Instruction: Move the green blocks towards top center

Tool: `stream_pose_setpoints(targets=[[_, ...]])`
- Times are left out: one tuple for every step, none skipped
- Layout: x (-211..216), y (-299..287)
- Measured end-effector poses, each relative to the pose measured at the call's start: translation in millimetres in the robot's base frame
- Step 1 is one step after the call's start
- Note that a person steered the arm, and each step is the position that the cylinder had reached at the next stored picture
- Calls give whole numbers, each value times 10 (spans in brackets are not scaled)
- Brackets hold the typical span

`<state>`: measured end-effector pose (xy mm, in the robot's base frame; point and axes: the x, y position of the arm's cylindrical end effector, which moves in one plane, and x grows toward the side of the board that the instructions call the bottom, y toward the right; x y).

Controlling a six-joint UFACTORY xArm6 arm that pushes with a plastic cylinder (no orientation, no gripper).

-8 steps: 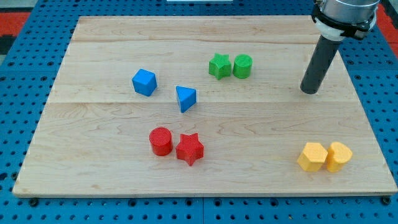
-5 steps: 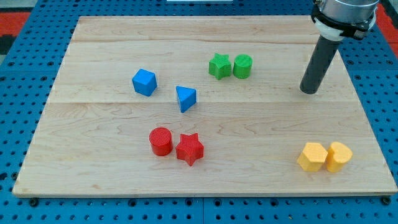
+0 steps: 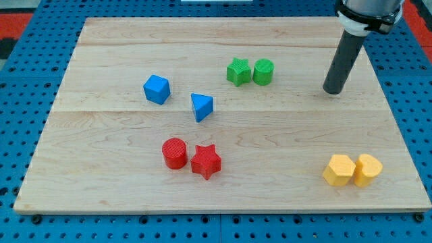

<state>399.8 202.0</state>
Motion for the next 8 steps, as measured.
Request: stream_pose_setpoints(targets=[[21,-231],[141,-1034],[-193,-1589],[-600,-1667],[-1037,-1606],[-1315,-2050],[-1283,-2240],[-1396,-2391]])
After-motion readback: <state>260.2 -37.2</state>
